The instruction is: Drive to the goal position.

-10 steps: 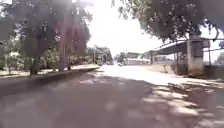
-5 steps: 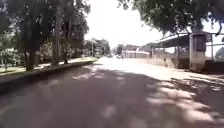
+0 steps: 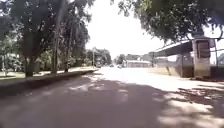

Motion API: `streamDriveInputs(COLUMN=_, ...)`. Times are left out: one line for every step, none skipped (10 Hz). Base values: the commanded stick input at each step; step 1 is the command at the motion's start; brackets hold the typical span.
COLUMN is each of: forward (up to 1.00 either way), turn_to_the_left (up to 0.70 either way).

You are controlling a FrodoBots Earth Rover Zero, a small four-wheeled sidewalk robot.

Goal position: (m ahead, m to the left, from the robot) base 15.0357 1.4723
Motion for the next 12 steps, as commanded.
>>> streamDriveInputs(forward=0.7, turn_to_the_left=0.0)
streamDriveInputs(forward=0.7, turn_to_the_left=0.0)
streamDriveInputs(forward=0.7, turn_to_the_left=0.0)
streamDriveInputs(forward=0.7, turn_to_the_left=0.0)
streamDriveInputs(forward=0.7, turn_to_the_left=0.0)
streamDriveInputs(forward=0.7, turn_to_the_left=0.0)
streamDriveInputs(forward=0.7, turn_to_the_left=0.0)
streamDriveInputs(forward=0.7, turn_to_the_left=0.0)
streamDriveInputs(forward=0.7, turn_to_the_left=0.0)
streamDriveInputs(forward=0.7, turn_to_the_left=0.0)
streamDriveInputs(forward=0.7, turn_to_the_left=0.0)
streamDriveInputs(forward=0.7, turn_to_the_left=0.0)
